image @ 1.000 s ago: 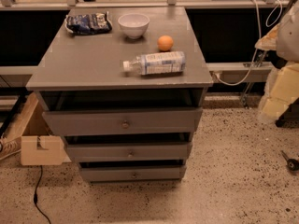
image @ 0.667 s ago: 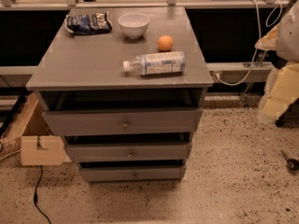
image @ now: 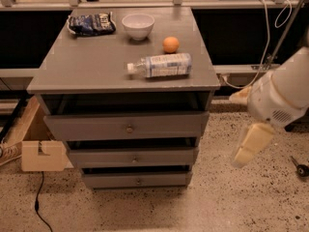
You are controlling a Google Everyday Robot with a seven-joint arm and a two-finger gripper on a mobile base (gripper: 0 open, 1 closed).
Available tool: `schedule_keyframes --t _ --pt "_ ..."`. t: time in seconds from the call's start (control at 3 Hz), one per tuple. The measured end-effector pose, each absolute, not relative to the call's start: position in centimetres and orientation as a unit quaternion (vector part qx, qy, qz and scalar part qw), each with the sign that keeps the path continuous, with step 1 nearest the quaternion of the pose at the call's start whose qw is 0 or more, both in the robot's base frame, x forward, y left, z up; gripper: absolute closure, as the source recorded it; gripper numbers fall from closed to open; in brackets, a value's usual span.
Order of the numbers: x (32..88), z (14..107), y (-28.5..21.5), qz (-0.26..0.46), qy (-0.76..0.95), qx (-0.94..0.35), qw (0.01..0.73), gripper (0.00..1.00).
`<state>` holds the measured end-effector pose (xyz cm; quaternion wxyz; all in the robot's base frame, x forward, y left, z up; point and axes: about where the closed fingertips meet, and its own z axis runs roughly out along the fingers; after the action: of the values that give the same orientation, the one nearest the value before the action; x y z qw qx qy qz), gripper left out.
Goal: Open bottom drawer
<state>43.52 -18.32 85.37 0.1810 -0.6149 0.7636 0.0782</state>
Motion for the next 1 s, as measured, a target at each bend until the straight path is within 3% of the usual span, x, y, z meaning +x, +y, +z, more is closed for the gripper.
schedule_keyframes --t 0.33,1.0 --pt "42.4 75.0 -13.7 0.166 0.746 -0.617 0.19 0.0" --pt "42.3 70.5 -13.7 0.174 0.738 -0.623 0.19 0.0"
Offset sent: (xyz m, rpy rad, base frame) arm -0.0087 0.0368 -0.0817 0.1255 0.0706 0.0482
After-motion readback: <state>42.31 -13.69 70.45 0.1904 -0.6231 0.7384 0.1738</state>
